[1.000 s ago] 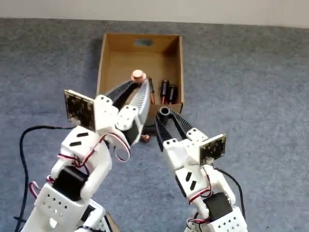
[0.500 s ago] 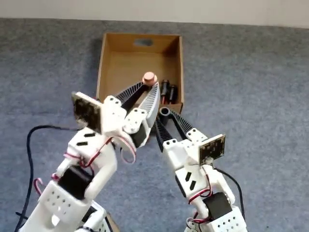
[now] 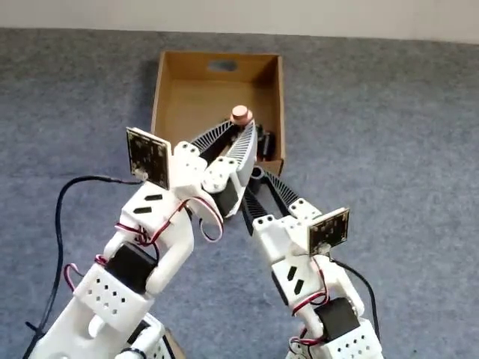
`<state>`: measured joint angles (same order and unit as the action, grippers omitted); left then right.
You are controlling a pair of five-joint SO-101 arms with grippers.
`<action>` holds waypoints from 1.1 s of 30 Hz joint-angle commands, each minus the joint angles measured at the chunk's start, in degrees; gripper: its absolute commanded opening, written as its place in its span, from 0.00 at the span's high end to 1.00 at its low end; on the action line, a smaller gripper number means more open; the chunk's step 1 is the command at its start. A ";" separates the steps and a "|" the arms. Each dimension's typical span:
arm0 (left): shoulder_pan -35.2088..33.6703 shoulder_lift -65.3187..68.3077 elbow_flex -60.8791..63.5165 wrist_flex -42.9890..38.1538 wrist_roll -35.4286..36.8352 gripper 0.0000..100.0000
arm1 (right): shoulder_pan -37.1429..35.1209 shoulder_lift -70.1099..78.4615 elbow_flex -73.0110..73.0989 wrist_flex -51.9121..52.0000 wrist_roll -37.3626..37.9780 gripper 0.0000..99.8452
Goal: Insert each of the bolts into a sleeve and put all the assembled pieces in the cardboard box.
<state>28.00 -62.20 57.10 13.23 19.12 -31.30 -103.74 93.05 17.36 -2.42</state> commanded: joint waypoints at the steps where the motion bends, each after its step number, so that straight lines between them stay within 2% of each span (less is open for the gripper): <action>1: 0.75 0.13 -0.66 -0.97 1.32 0.99 | 0.92 -0.75 -0.40 -0.48 -0.44 0.99; 10: 0.75 4.09 -1.01 -0.97 1.32 0.99 | 0.92 -0.75 -0.40 -0.48 -0.44 0.99; 17: 3.74 8.84 -8.22 -0.26 1.32 0.99 | 1.01 -1.10 0.84 -0.57 -0.44 0.99; 29: 4.00 4.70 -9.36 9.49 1.14 0.99 | 1.01 -1.10 0.84 -0.57 -0.44 0.99; 33: 3.91 0.22 -9.10 11.60 -5.01 0.99 | 1.01 -1.10 0.84 -0.57 -0.44 0.99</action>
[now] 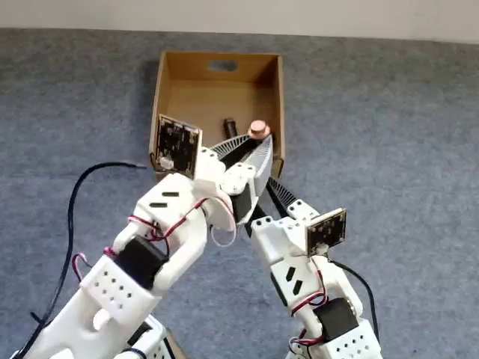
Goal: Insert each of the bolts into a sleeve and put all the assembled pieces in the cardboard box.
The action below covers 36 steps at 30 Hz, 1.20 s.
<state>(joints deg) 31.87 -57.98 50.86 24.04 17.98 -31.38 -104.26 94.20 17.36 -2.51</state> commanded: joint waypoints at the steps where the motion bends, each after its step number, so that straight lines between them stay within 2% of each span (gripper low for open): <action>1: 0.04 -4.44 -2.77 1.05 -5.10 0.99 | 1.10 -0.57 -0.31 -0.57 -0.35 0.99; 20: 0.13 -4.18 -3.30 -0.26 -6.07 0.99 | 1.10 -0.57 -0.31 -0.57 -0.35 0.99; 26: 0.13 -4.18 -5.14 5.54 -6.07 0.99 | 1.10 -0.57 -0.31 -0.57 -0.35 0.99; 36: 0.04 -4.09 -2.42 5.71 -6.24 0.99 | 1.10 -0.57 -0.31 -0.57 -0.35 0.99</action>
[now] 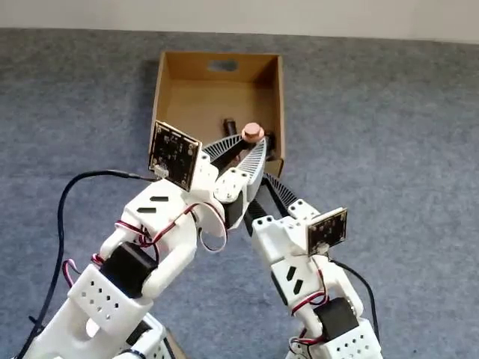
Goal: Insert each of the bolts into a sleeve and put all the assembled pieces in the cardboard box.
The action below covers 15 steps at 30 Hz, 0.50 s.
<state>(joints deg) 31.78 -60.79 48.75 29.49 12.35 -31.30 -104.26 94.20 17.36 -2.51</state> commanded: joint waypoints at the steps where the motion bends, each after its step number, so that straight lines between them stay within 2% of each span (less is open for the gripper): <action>1: 0.13 -1.27 0.31 0.26 -0.62 0.99 | 1.01 -0.57 -0.31 -0.57 -0.35 0.99; 10: 0.04 -1.10 2.51 0.35 -0.62 0.99 | 1.01 -0.57 -0.31 -0.57 -0.35 0.99; 15: -1.10 4.44 -0.84 4.84 -0.62 0.99 | 1.01 -0.31 -0.22 -0.48 -0.35 0.99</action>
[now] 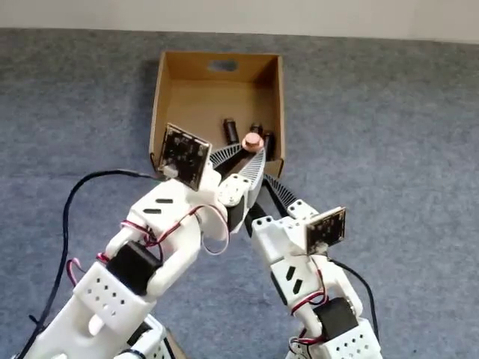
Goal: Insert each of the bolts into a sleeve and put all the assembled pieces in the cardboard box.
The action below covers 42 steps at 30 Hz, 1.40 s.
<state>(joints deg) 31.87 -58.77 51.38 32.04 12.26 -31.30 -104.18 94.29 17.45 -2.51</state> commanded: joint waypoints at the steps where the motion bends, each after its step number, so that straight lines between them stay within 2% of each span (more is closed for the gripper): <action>1: -1.71 3.56 -4.62 3.16 -0.53 0.99 | 1.01 -0.40 -0.31 -0.57 -0.35 0.99; 10: -1.36 6.64 -6.29 4.40 -0.53 0.99 | 1.01 -0.57 -0.40 -0.57 -0.35 0.99; 14: -1.36 6.64 -6.64 7.74 -0.44 0.99 | 1.01 -0.57 -0.40 -0.57 -0.35 0.99; 21: -1.54 6.64 -6.46 11.34 -0.09 0.86 | 1.01 -0.66 -0.40 -0.57 -0.35 0.99; 30: -1.36 0.40 -7.96 11.78 -0.09 0.85 | 1.01 -0.48 -0.40 -0.57 -0.35 0.99; 35: -1.36 -3.47 -7.87 17.93 -0.09 0.85 | 1.01 -0.48 -0.40 -0.57 -0.35 0.99; 42: -1.89 -4.00 -8.31 18.99 -0.09 0.86 | 1.01 -0.40 -0.40 -0.57 -0.35 0.99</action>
<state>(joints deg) 30.99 -61.67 45.76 50.68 12.09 -30.86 -104.18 94.73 17.45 -2.51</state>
